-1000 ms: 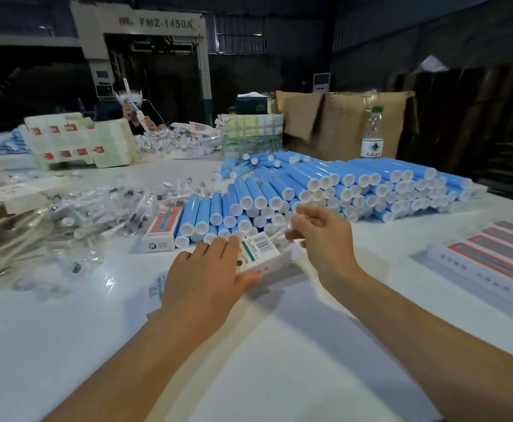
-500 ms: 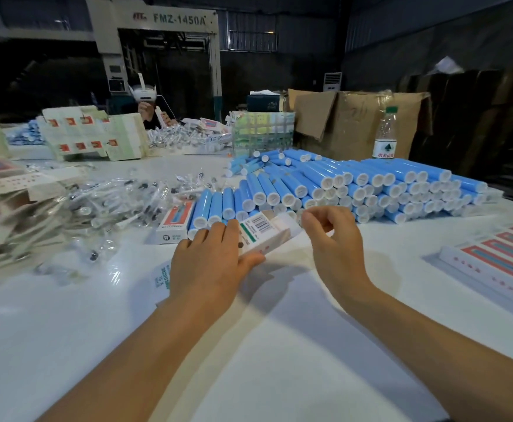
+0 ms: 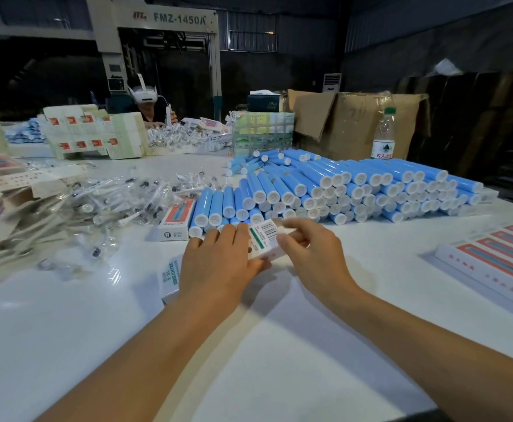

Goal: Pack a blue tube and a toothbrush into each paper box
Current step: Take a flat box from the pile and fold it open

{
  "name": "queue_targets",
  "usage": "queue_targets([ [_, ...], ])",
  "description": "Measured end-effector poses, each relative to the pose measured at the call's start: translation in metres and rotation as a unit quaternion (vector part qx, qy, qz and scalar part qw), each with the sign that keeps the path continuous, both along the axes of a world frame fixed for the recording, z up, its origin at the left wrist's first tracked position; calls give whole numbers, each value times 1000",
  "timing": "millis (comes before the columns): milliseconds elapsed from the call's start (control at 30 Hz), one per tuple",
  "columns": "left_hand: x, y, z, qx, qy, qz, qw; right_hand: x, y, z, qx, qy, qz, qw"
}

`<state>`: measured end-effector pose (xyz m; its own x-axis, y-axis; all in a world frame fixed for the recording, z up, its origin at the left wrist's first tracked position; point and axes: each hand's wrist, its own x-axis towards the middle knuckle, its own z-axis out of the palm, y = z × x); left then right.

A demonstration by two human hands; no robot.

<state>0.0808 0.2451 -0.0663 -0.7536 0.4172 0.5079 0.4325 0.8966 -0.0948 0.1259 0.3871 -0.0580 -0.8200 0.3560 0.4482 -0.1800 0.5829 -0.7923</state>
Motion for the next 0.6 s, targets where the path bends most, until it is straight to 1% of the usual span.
queue_targets([
  [67, 2, 1, 0, -9, 16, -9, 1000, -1, 0, 1, -10, -27, 3, 1000],
  [167, 5, 2, 0, -21, 32, -23, 999, -5, 2, 2, 10, -69, -11, 997],
  [267, 7, 3, 0, -23, 31, -25, 999, -4, 0, 4, -33, -71, -7, 997],
  [333, 7, 3, 0, -26, 34, -22, 999, -4, -1, 3, -42, -69, -8, 997],
  [467, 11, 7, -3, -43, 44, -14, 998, -6, -2, 0, -45, -69, -16, 996],
  [600, 13, 10, -6, -53, 42, -3, 998, -6, -4, -2, -13, -68, -29, 997],
])
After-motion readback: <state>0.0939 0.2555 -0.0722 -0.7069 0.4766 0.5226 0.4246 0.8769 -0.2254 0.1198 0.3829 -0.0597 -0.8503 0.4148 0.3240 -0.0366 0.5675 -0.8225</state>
